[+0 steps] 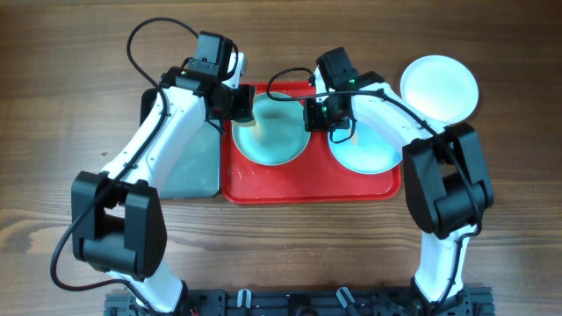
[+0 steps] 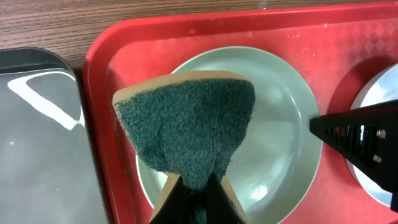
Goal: Clean dirty plates on tray and stack at the side
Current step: 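Lift the sponge from the water and lower it onto the teal plate, then scrub the teal plate with the sponge in left gripper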
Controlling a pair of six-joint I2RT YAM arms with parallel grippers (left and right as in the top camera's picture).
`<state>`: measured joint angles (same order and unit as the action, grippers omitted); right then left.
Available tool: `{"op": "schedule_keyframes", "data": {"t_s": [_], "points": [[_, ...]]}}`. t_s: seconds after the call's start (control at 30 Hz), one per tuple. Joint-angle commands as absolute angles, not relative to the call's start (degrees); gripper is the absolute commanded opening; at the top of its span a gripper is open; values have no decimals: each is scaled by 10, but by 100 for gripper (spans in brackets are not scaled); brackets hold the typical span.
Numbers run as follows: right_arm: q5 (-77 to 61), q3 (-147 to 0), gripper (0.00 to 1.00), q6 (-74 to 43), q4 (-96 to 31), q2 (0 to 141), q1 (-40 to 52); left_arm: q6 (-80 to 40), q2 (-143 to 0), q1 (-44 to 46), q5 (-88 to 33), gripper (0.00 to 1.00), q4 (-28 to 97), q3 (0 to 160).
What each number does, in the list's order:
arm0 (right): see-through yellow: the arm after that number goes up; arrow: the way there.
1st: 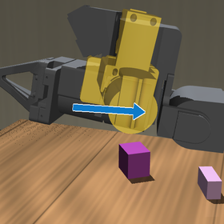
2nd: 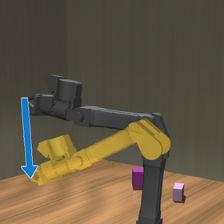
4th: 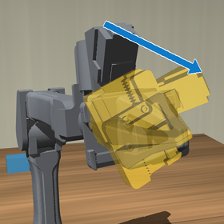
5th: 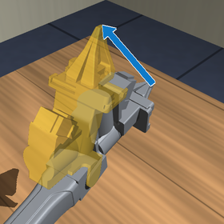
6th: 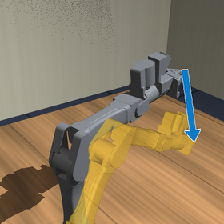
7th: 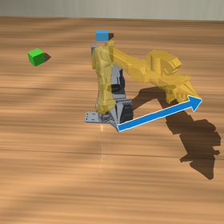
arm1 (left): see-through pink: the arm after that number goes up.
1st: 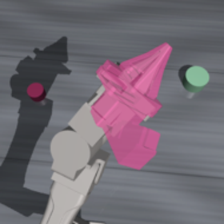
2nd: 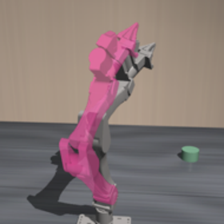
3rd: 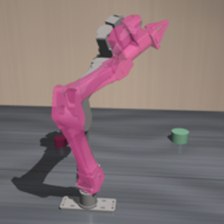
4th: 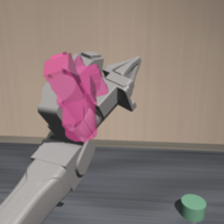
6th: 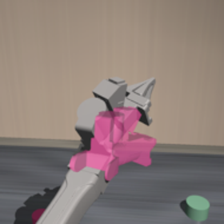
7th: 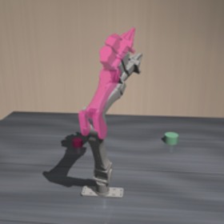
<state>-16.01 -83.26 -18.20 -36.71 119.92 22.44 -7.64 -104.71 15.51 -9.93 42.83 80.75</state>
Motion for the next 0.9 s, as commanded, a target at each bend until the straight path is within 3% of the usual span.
{"op": "schedule_keyframes", "data": {"t_s": [0.0, 0.4, 0.6, 0.87], "points": [[-152, -828, 4, -187, -364, 1206, 227, -82, -1051, 160, -109, 4, 428, 812], [-150, -828, 4, -241, -361, 1206, 227, -155, -1070, 165, -104, 4, 402, 763], [-150, -828, 4, -312, -372, 1206, 227, -155, -1086, 176, -104, 4, 390, 763], [-146, -828, 4, -315, -377, 1206, 227, -155, -1086, 175, -91, 4, 390, 763]]}}
